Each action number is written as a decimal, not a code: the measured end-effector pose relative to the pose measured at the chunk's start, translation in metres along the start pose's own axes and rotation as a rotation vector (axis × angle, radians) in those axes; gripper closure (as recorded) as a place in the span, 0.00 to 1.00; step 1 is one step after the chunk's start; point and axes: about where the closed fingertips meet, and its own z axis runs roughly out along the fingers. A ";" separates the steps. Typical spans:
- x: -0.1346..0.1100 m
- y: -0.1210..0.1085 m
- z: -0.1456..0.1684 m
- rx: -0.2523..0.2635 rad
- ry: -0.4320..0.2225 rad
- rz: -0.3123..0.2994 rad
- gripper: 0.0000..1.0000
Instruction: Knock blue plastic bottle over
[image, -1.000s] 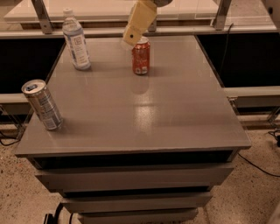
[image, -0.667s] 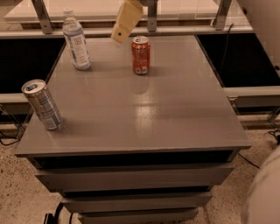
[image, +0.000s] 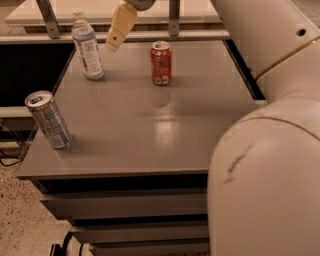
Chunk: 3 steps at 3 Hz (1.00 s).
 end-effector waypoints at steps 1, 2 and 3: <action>-0.014 -0.012 0.035 -0.017 -0.037 -0.010 0.00; -0.025 -0.020 0.065 -0.001 -0.087 0.007 0.00; -0.025 -0.020 0.065 -0.001 -0.087 0.007 0.00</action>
Offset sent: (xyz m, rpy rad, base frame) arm 0.0574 0.0723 -0.0511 0.1374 -0.0271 0.0081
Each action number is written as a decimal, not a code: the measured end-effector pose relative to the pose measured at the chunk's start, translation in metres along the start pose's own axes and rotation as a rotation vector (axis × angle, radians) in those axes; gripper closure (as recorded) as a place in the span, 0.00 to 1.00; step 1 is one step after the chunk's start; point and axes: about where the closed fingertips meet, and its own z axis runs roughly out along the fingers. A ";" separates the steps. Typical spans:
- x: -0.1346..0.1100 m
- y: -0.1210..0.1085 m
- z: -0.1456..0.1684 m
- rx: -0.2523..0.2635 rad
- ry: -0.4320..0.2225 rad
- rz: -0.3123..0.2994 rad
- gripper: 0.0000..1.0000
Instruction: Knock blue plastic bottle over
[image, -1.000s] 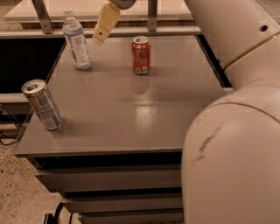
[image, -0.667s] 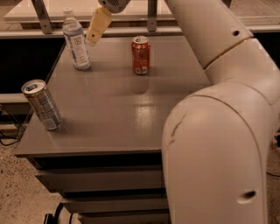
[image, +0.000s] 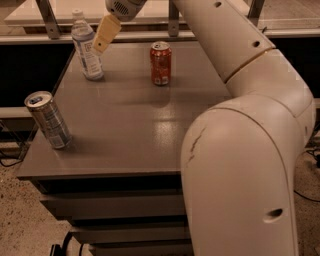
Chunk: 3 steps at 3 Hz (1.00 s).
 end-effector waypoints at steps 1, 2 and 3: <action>0.001 0.002 0.007 -0.006 -0.017 0.009 0.00; 0.002 0.004 0.016 -0.004 -0.057 0.029 0.00; 0.005 0.007 0.030 -0.002 -0.086 0.053 0.00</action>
Offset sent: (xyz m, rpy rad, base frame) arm 0.0002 0.0096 -0.0205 0.1349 0.0011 -0.0127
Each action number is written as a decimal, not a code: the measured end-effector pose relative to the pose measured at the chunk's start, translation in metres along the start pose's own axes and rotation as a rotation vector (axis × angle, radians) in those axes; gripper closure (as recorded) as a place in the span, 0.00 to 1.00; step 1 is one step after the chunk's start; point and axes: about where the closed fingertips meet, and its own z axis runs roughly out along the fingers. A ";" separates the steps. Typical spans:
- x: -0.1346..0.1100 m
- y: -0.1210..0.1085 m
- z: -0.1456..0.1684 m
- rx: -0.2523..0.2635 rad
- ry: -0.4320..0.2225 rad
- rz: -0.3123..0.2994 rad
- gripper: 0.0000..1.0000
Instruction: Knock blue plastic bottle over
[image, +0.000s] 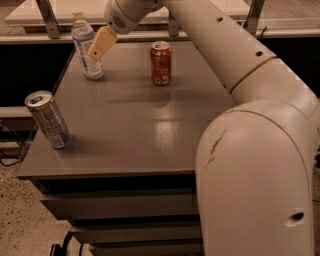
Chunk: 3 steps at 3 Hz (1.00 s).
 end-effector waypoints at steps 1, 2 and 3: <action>0.007 0.002 0.016 0.009 -0.013 0.024 0.00; 0.011 0.004 0.031 0.023 -0.027 0.041 0.00; 0.011 0.005 0.046 0.030 -0.066 0.066 0.00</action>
Offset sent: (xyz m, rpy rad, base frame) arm 0.0127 0.0194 -0.0410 0.0701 -0.0081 -0.0659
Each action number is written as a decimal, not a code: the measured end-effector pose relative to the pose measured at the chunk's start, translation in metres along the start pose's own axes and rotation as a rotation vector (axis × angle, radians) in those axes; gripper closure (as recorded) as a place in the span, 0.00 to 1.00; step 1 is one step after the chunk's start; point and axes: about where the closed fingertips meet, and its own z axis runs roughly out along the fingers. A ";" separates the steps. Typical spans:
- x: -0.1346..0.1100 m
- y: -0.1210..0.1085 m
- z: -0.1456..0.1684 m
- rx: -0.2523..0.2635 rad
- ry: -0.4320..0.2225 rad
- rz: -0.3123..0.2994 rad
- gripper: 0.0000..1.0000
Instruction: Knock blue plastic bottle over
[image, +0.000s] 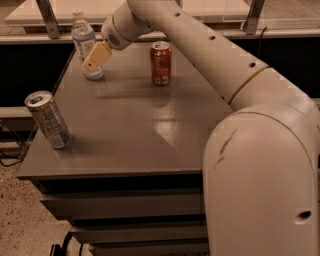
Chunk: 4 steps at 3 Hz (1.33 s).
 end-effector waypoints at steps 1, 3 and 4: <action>-0.002 0.002 0.015 -0.012 -0.047 0.024 0.00; -0.012 0.007 0.036 -0.041 -0.141 0.065 0.00; -0.021 0.009 0.041 -0.049 -0.175 0.068 0.17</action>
Offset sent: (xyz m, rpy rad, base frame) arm 0.0101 0.0329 -0.0143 0.1853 0.0301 0.0261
